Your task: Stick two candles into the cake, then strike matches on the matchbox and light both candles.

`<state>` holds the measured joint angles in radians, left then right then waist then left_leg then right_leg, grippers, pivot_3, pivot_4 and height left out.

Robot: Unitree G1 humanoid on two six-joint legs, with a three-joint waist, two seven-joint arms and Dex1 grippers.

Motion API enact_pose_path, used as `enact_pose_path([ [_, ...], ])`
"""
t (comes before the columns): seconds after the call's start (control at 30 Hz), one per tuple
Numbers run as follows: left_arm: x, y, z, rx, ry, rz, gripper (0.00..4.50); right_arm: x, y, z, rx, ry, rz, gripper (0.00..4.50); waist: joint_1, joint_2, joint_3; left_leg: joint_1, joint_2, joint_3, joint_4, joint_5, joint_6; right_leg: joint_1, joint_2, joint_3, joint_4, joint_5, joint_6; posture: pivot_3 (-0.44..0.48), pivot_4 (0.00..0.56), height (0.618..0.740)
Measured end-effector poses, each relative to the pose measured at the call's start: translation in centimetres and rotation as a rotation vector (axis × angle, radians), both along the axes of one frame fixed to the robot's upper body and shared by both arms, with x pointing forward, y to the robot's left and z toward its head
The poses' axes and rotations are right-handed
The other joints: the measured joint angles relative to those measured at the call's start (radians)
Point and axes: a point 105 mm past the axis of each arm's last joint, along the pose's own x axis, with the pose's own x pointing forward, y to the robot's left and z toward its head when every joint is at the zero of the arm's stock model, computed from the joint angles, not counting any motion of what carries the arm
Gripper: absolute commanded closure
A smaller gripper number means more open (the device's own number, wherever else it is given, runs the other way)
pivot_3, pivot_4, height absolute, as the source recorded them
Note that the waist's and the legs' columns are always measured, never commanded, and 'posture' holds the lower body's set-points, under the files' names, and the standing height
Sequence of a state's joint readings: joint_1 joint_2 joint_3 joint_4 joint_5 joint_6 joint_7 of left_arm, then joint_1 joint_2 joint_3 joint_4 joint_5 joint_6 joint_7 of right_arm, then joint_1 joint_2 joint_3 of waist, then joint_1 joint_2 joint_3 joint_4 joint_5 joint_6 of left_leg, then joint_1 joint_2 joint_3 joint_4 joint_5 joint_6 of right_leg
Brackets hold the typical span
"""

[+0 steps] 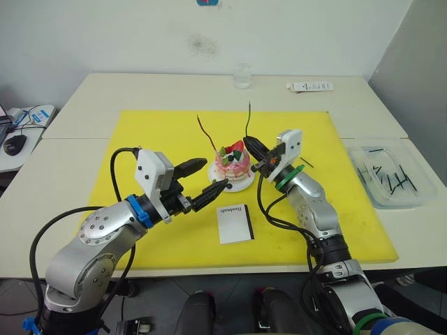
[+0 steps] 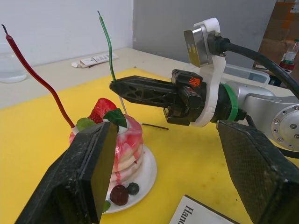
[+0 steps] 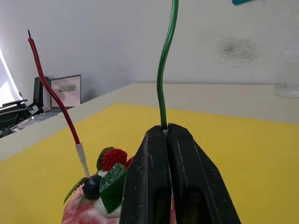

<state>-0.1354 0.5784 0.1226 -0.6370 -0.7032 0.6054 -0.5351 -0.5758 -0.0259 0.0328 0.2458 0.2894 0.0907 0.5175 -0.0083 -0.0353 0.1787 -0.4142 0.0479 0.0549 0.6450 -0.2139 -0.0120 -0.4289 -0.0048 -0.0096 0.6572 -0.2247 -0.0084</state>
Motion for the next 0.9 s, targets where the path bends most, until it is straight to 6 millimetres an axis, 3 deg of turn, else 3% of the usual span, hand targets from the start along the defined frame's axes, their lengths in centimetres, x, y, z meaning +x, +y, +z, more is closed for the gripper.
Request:
enact_pose_path([
  [0.9,-0.13,-0.18,-0.32,0.002,0.012,-0.01,0.69,-0.44,1.03,0.02,0.003,0.021,0.021,4.44,0.0,0.0,0.0,0.0,0.0,0.0,0.0,0.0,0.0,0.0,0.0,0.0,0.0,0.0,0.0,0.0,0.15,0.74],
])
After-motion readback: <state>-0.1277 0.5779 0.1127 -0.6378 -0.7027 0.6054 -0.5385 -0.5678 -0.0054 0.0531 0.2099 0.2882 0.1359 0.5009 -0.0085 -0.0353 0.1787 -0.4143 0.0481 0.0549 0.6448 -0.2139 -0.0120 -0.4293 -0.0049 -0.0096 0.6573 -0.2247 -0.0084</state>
